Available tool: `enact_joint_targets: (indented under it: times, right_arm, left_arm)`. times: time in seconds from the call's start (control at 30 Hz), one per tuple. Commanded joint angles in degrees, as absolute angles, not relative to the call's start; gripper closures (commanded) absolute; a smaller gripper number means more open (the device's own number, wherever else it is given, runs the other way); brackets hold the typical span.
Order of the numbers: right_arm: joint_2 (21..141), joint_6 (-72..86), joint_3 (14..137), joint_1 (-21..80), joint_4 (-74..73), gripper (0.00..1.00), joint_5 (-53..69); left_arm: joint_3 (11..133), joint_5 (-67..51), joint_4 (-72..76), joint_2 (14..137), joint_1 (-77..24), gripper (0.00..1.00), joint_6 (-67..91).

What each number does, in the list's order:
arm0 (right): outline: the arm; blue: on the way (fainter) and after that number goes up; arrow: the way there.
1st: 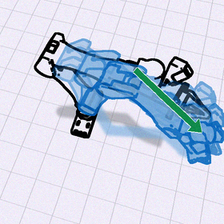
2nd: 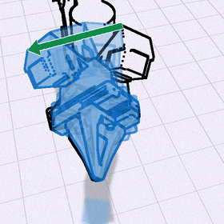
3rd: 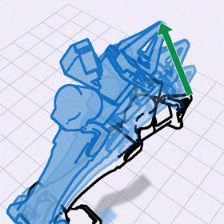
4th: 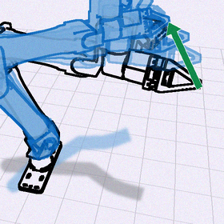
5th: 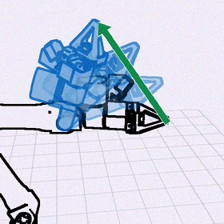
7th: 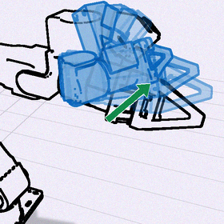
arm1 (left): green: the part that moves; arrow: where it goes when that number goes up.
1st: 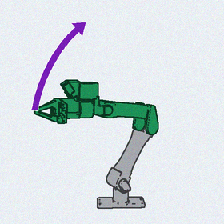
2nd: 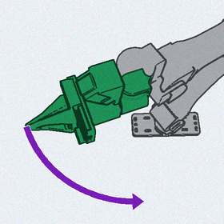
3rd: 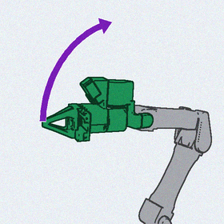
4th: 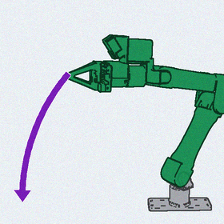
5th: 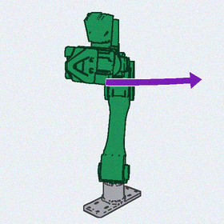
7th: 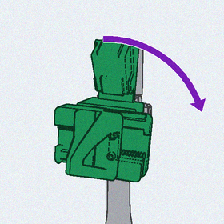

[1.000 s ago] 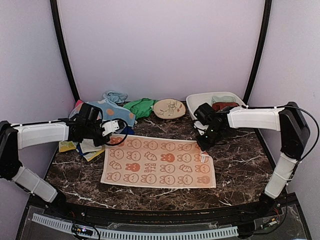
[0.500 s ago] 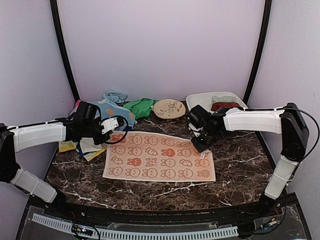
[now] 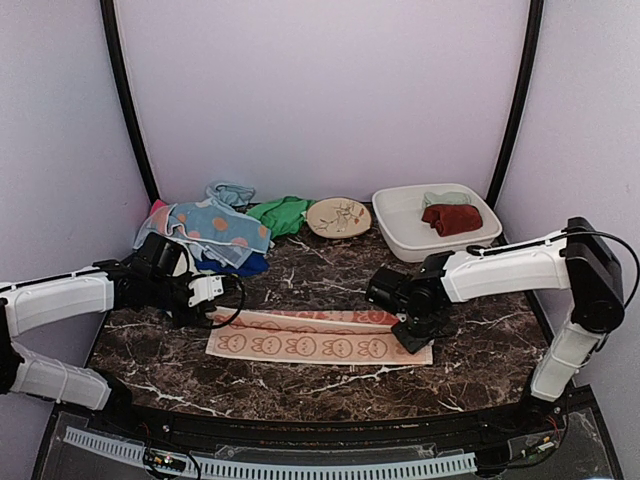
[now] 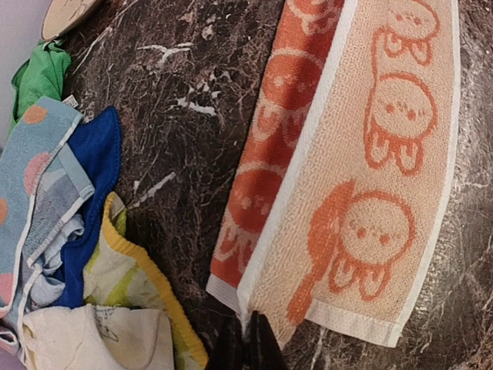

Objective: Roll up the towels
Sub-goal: Fold the towel at the center of the board.

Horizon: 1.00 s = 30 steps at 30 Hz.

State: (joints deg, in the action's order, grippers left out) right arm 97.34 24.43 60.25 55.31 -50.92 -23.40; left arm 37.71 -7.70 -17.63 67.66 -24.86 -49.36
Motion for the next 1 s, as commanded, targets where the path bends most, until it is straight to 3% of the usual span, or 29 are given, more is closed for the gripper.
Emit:
enact_joint_targets:
  times: [0.0,0.43,0.53,0.6,0.7,0.87,0.97]
  right_arm:
    - [96.8,29.3,60.1,56.9,-57.0,1.0,-25.8]
    - [95.3,33.9,56.8,63.4,-55.6,0.97,-20.7]
    - [95.5,35.2,56.4,64.3,-56.7,0.92,-21.9]
    - [95.4,35.7,55.9,65.1,-56.7,0.82,-21.7]
    - [95.0,35.9,54.9,65.6,-55.4,0.7,-20.0]
    - [92.7,36.3,54.0,65.7,-54.2,0.55,-18.5]
    - [91.8,36.2,54.8,65.6,-54.7,0.45,-17.4]
  left_arm:
    - [35.3,-7.9,-20.6,65.3,-24.3,1.0,-50.2]
    - [30.3,-7.6,-19.0,63.4,-24.3,1.0,-50.3]
    - [29.8,-8.4,-19.6,63.2,-24.3,1.0,-49.7]
    - [29.5,-9.0,-20.1,63.1,-24.3,1.0,-49.5]
    - [29.5,-10.2,-22.1,63.2,-24.3,0.85,-50.1]
    - [31.2,-11.0,-26.5,62.7,-24.3,0.81,-51.1]
    - [33.6,-14.0,-32.6,62.0,-24.3,0.63,-52.4]
